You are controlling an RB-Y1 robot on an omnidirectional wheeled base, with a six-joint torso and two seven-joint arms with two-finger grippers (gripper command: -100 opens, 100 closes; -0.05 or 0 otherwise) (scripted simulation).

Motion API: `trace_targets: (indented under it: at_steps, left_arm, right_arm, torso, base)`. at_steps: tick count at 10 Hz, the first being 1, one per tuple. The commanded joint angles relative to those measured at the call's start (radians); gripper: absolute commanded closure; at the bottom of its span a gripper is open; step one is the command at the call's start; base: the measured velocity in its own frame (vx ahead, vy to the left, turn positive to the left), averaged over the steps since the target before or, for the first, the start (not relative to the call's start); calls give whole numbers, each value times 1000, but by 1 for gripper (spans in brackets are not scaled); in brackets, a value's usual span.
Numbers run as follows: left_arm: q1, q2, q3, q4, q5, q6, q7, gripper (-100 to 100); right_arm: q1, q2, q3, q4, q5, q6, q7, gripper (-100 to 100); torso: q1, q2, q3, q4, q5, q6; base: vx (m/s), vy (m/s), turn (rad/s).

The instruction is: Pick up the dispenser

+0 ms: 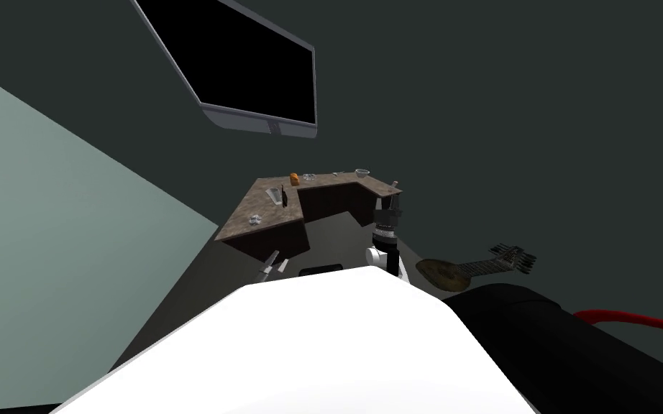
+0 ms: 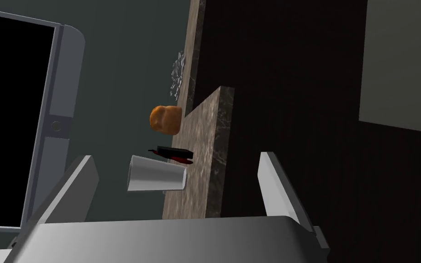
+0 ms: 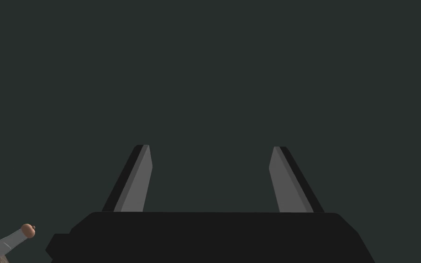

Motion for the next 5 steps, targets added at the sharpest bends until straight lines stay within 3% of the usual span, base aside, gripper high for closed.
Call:
trace_targets:
  at_steps: [1, 4, 5]
  left_arm:
    - [34, 50, -7, 34, 10, 8, 13, -100]
    - [57, 123, -13, 71, 17, 17, 23, -100]
    - [80, 156, -17, 108, 23, 26, 32, -100]
  right_arm:
    - [0, 0, 0, 0, 0, 0, 0, 0]
    - [0, 0, 0, 0, 0, 0, 0, 0]
    - [0, 0, 0, 0, 0, 0, 0, 0]
  torso:
    - [0, 0, 0, 0, 0, 0]
    - [-1, 0, 0, 0, 0, 0]
    - [1, -1, -1, 0, 0, 0]
  base:
    - [-11, -90, -192]
    - [7, -73, -123]
    - [34, -87, -145]
